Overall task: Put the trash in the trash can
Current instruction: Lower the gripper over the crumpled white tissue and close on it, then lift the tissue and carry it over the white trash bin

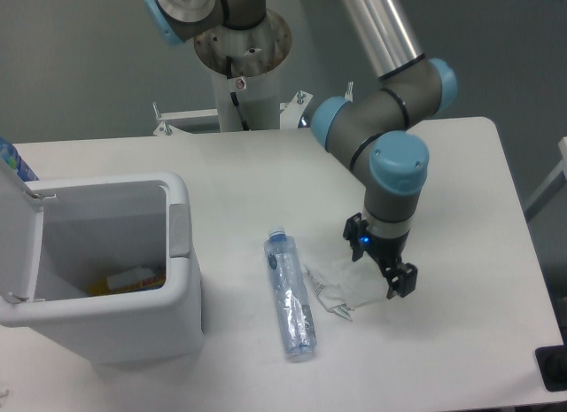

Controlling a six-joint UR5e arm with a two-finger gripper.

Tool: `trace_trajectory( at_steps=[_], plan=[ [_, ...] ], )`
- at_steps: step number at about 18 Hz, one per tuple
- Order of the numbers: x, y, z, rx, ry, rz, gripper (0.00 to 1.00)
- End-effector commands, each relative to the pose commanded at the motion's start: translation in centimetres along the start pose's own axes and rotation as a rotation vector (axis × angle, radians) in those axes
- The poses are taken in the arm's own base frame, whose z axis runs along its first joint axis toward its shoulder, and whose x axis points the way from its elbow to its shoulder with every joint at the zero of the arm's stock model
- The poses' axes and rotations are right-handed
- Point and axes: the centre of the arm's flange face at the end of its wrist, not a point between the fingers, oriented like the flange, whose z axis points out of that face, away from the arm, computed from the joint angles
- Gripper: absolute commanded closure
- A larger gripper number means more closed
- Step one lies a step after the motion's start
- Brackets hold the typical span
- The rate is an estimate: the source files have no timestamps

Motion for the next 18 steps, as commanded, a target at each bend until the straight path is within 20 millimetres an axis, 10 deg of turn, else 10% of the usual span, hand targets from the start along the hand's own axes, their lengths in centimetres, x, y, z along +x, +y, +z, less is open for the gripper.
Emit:
trace_trajectory(
  at_steps=[6,13,18],
  plan=[
    [0.42,-0.27,0.57,-0.026,0.009,-0.002,0.16],
    [0.38,-0.26,0.45,-0.028,0.009,-0.027,0.94],
    [0.07,-0.22,-0.02,-0.026,0.0,-0.028,1.0]
  ],
)
